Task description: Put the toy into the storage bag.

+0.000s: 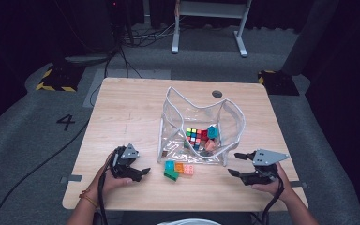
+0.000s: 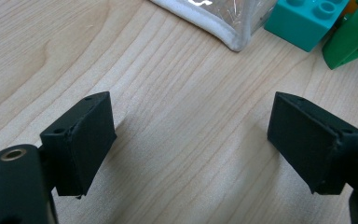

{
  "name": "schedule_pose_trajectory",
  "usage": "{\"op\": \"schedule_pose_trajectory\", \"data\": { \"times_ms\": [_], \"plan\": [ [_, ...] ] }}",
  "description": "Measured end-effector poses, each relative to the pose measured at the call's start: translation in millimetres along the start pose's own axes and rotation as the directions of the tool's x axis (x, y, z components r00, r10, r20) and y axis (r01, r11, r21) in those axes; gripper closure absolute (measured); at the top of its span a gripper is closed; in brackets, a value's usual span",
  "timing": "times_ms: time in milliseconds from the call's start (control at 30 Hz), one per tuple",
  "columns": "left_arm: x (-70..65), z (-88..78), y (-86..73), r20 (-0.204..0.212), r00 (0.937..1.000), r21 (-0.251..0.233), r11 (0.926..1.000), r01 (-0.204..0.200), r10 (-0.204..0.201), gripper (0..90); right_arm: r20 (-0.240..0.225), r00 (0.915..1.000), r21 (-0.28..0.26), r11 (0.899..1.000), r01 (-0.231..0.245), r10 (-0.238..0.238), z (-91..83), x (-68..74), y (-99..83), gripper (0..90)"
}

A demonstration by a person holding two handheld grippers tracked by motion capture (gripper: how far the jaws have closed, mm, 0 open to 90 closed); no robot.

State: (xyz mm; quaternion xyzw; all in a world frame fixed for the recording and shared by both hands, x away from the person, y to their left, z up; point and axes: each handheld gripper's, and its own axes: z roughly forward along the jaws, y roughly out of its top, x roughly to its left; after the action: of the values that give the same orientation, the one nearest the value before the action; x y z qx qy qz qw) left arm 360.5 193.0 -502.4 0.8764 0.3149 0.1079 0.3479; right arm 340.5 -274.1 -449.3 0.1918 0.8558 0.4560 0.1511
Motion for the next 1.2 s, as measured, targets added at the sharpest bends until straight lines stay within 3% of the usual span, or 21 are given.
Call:
{"op": "schedule_pose_trajectory", "data": {
  "times_ms": [67, 233, 400, 500, 533, 600, 633, 667, 833, 933, 967, 1100, 1133, 1200],
  "plan": [
    [-0.1, 0.0, 0.0, 0.0, 1.0, 0.0, 1.0, 0.001, -0.001, 15.0, -0.034, 0.9994, 0.029, 1.0, -0.001, 0.002, 13.5, 7.4, -1.4, 34.4],
    [0.0, 0.0, 0.0, 0.0, 1.0, 0.0, 1.0, 0.0, 0.0, 15.0, -0.065, 0.9979, 0.04, 0.999, 0.004, -0.001, 28.8, 14.2, 0.0, 34.1],
    [0.0, 0.0, 0.0, 0.001, 1.0, 0.0, 1.0, 0.0, 0.0, 15.0, -0.114, 0.9926, 0.048, 0.998, 0.048, -0.043, 51.9, 21.6, 3.7, 34.2],
    [0.0, 0.0, 0.0, 0.0, 1.0, 0.0, 1.0, 0.0, 0.0, 15.0, -0.141, 0.9899, 0.085, 0.996, 0.027, -0.015, 66.3, 30.7, 7.3, 34.2],
    [0.0, 0.0, 0.0, 0.001, 1.0, 0.0, 1.0, 0.0, 0.0, 15.0, -0.153, 0.9879, 0.099, 0.994, 0.042, -0.027, 79.6, 36.0, 9.7, 34.3],
    [0.0, 0.0, 0.0, 0.0, 1.0, 0.0, 1.0, 0.001, -0.001, 15.0, -0.159, 0.9858, 0.103, 0.992, 0.071, -0.055, 90.4, 38.9, 11.6, 34.3],
    [-0.1, 0.0, 0.0, -0.001, 1.0, 0.0, 1.0, 0.001, -0.001, 15.0, -0.167, 0.9806, 0.078, 0.99, 0.116, -0.102, 97.7, 38.7, 13.3, 34.4],
    [0.0, 0.0, 0.0, 0.0, 1.0, 0.0, 1.0, 0.001, -0.001, 15.0, -0.158, 0.9857, 0.116, 0.99, 0.077, -0.058, 101.1, 44.1, 14.3, 34.5],
    [0.0, 0.0, 0.0, 0.001, 1.0, 0.0, 1.0, 0.0, 0.0, 15.0, -0.152, 0.9874, 0.121, 0.991, 0.06, -0.042, 116.2, 48.5, 18.4, 34.5],
    [0.0, -0.1, 0.0, 0.0, 1.0, 0.0, 1.0, 0.001, -0.001, 15.0, -0.138, 0.9893, 0.091, 0.994, 0.061, -0.048, 126.3, 47.7, 23.1, 34.3],
    [0.0, -0.1, 0.0, 0.0, 1.0, 0.0, 1.0, 0.001, -0.001, 15.0, -0.127, 0.9917, 0.101, 0.994, 0.03, -0.017, 126.4, 49.0, 23.9, 34.5],
    [0.0, 0.0, 0.0, 0.001, 1.0, 0.0, 1.0, 0.001, -0.001, 15.0, -0.132, 0.9909, 0.08, 0.996, 0.037, -0.026, 129.6, 47.2, 25.2, 36.7],
    [0.0, -0.1, 0.0, 0.001, 1.0, 0.0, 1.0, 0.001, -0.001, 15.0, -0.14, 0.9901, 0.105, 0.994, 0.023, -0.008, 129.0, 48.2, 25.5, 40.5],
    [-0.1, 0.0, 0.0, 0.001, 1.0, 0.0, 1.0, 0.001, -0.001, 15.0, -0.147, 0.9891, 0.102, 0.994, 0.028, -0.013, 130.2, 48.6, 25.5, 41.9]
  ]
}}
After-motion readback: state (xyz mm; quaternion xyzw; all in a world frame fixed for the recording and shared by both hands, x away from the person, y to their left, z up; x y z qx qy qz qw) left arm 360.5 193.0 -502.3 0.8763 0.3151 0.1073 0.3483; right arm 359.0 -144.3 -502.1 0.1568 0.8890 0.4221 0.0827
